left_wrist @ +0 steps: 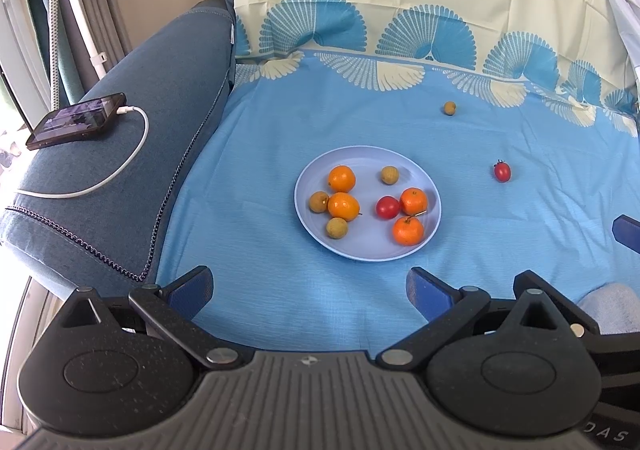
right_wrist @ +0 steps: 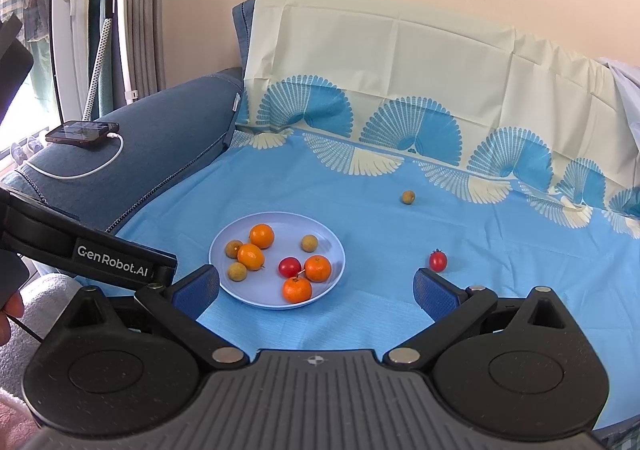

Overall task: Organize fruits
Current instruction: 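Open both tools to release the fruits and lift them away from the plate, then grasp the loose brown longan with the left tool while the right tool grasps the red cherry tomato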

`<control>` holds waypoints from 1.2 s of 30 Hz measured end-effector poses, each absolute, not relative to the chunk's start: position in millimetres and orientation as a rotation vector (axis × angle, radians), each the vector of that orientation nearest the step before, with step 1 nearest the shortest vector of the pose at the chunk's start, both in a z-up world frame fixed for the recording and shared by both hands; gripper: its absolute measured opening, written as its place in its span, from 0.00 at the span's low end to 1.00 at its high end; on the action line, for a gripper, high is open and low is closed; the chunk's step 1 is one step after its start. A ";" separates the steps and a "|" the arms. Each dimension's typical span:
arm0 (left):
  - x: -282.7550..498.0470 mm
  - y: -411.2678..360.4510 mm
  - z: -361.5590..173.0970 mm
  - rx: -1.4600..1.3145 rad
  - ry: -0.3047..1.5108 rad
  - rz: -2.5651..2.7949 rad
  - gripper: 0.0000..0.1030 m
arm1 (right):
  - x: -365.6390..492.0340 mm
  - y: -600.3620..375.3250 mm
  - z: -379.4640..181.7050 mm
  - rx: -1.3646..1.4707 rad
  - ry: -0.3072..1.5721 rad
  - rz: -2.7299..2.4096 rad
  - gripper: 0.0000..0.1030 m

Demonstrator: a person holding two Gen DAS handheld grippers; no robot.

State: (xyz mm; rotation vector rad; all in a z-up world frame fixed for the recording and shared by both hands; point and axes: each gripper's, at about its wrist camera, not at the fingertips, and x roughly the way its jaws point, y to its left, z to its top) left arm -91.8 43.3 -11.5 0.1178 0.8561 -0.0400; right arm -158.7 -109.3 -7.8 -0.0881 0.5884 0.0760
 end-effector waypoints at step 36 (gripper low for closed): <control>53.2 -49.3 -29.6 0.195 0.948 -0.107 1.00 | -58.5 -232.0 -78.3 0.064 0.669 -0.220 0.99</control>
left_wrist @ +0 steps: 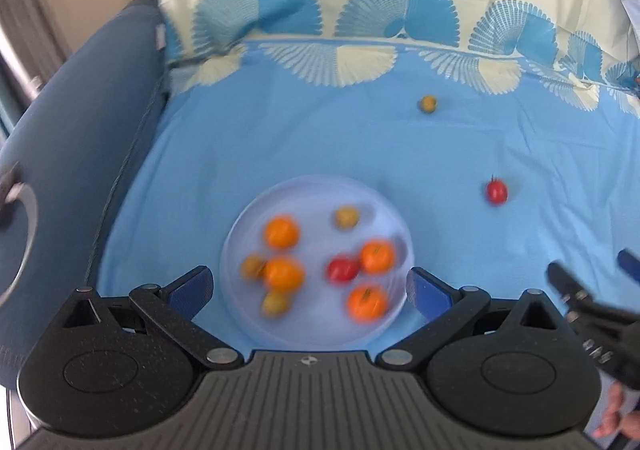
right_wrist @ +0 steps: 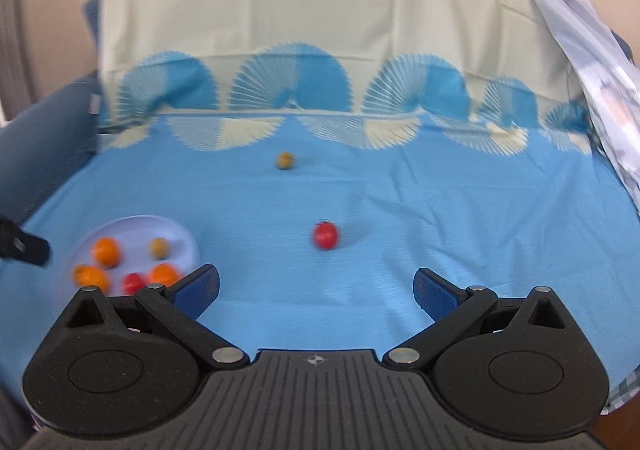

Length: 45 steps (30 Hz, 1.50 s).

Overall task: Organize fruits
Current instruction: 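Grasp the loose brown longan with the left tool while the right tool grasps the red cherry tomato, then carry the longan with the left tool while the right tool carries the tomato over the plate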

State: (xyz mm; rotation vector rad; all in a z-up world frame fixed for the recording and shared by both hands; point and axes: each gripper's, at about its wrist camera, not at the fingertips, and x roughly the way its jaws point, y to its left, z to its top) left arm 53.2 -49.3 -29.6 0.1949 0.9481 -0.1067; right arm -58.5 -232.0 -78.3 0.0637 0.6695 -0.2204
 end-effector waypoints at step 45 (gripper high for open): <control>262.4 -212.8 -100.8 0.302 1.007 -0.288 0.28 | 92.4 -339.5 -209.5 0.155 0.611 -0.241 0.29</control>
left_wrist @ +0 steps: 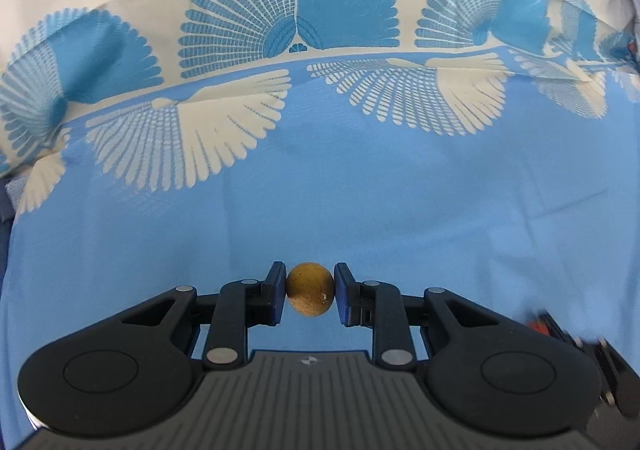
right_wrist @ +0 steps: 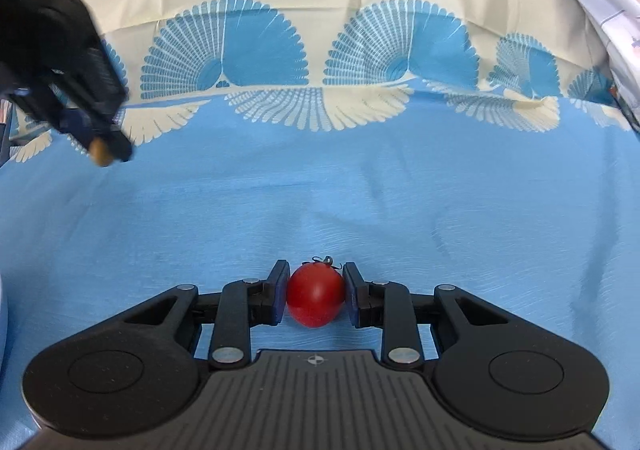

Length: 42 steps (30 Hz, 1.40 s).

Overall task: Organize fruits
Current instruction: 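Carry the longan with the left tool while the right tool carries the tomato over the plate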

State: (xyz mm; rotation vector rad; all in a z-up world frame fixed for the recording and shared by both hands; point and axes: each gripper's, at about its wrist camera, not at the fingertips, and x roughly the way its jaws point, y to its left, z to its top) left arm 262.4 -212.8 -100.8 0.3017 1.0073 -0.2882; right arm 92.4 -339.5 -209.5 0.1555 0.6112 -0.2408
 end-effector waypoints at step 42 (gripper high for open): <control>-18.9 6.6 16.8 0.154 0.881 -0.117 0.28 | -103.5 -156.3 -3.6 0.029 0.479 0.200 0.30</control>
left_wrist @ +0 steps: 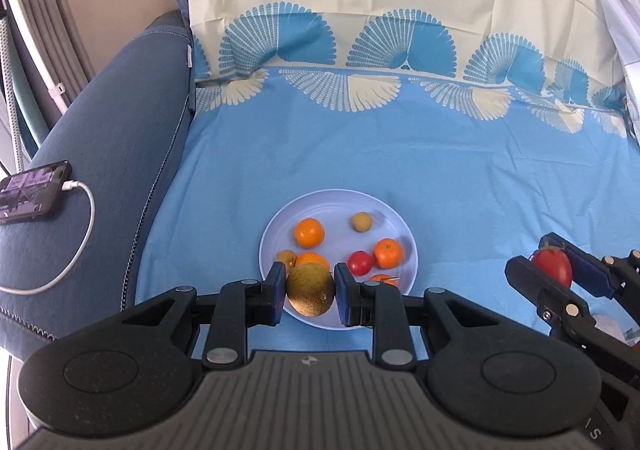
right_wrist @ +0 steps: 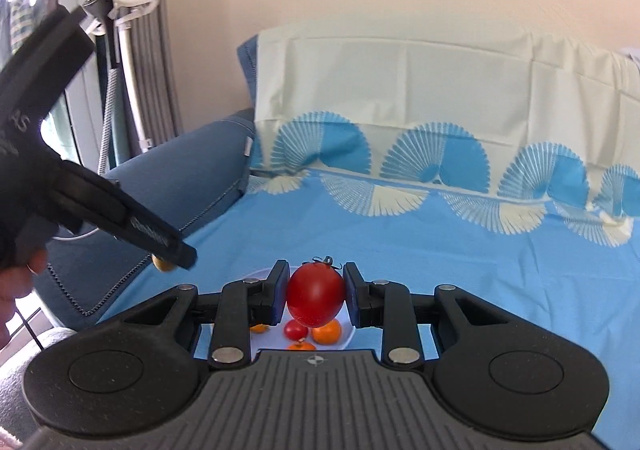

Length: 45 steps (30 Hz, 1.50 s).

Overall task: Organize fruits
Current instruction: 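Carry the longan with the left tool while the right tool carries the tomato over the plate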

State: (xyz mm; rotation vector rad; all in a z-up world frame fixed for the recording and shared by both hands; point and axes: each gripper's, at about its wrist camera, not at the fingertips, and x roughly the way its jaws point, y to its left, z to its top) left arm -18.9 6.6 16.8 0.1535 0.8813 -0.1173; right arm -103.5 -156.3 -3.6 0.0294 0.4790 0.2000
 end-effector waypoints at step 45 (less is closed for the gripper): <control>-45.9 31.1 18.8 0.076 0.859 -0.140 0.28 | -130.3 -118.1 3.3 -0.072 0.530 0.203 0.30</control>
